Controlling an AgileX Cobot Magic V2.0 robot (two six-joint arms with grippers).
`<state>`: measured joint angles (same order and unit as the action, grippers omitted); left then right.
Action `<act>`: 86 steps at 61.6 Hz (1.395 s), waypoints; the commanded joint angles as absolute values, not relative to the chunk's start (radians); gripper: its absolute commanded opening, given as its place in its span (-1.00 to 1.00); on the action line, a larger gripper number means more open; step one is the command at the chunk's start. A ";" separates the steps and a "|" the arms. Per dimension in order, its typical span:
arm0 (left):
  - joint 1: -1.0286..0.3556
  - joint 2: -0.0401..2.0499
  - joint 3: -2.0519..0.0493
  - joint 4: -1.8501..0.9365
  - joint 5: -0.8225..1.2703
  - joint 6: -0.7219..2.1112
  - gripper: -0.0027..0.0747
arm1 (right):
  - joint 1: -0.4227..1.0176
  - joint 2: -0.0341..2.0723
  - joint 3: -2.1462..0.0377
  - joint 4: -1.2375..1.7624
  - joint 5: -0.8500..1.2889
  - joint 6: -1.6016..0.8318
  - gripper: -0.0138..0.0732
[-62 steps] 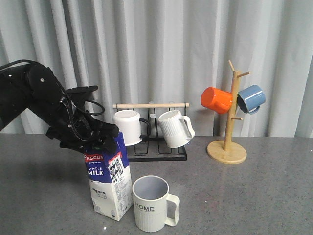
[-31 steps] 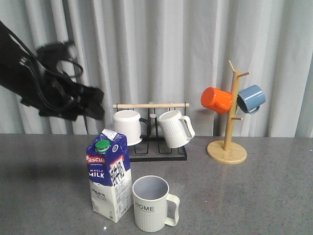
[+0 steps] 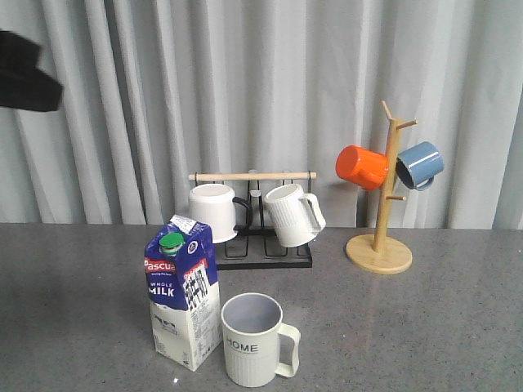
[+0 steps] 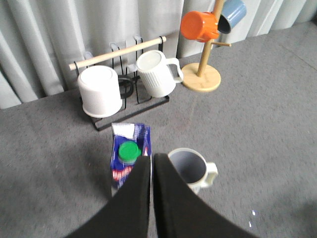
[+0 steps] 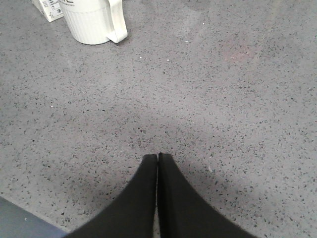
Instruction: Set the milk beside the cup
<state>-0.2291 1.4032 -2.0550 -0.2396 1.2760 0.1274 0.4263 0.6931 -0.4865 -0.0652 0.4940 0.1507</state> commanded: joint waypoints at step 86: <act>-0.207 0.406 -0.286 -0.167 -0.051 0.131 -0.95 | 0.421 0.691 -0.510 -0.079 0.423 0.152 -0.69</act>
<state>-0.2240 0.4916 -0.4411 -0.1506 0.2602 0.1388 0.4263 0.6931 -0.4865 -0.0683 0.4897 0.1514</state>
